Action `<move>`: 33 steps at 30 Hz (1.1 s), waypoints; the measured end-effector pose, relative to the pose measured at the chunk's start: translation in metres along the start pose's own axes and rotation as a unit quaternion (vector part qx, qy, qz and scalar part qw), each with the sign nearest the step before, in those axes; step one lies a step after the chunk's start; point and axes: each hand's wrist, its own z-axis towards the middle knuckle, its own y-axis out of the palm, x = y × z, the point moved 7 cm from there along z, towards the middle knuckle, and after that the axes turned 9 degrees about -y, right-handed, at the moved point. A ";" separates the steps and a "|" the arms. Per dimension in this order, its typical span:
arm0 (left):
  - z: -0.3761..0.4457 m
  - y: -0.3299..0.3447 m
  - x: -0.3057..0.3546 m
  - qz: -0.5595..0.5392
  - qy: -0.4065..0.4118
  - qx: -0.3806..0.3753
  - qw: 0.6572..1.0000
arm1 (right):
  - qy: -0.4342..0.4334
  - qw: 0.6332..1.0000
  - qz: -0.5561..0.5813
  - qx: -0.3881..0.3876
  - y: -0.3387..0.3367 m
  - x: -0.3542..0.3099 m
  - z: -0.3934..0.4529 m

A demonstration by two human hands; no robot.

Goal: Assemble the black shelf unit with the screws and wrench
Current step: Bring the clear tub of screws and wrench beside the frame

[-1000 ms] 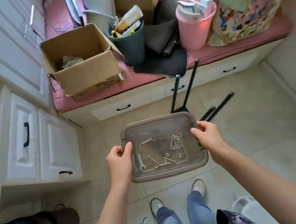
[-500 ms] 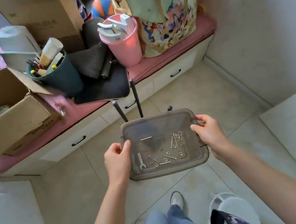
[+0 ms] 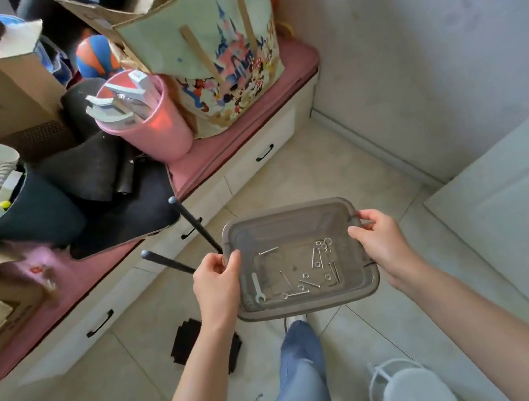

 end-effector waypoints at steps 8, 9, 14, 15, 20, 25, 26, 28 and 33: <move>0.057 0.057 0.066 0.027 0.007 -0.025 0.999 | 0.019 1.000 -0.004 0.024 -0.013 -0.029 0.079; 0.063 0.064 0.072 0.031 0.008 -0.026 0.999 | 0.022 0.999 -0.006 0.026 -0.015 -0.032 0.089; 0.088 0.101 0.099 0.040 0.010 -0.027 0.999 | 0.024 0.998 -0.039 0.033 -0.025 -0.041 0.135; 0.091 0.108 0.103 0.042 0.009 -0.026 0.999 | 0.024 0.998 -0.048 0.033 -0.027 -0.043 0.144; 0.098 0.146 0.112 0.055 0.008 -0.018 0.998 | 0.011 0.994 -0.105 0.009 -0.041 -0.046 0.191; 0.095 0.187 0.103 0.058 -0.008 0.017 0.998 | -0.027 0.984 -0.171 -0.040 -0.053 -0.044 0.243; 0.096 0.195 0.097 0.060 -0.015 0.029 0.998 | -0.033 0.982 -0.180 -0.052 -0.053 -0.041 0.254; 0.098 0.212 0.083 0.062 -0.032 0.054 0.996 | -0.045 0.977 -0.196 -0.074 -0.053 -0.033 0.276; 0.107 0.251 0.040 0.078 -0.080 0.066 0.992 | -0.076 0.965 -0.229 -0.102 -0.043 -0.008 0.323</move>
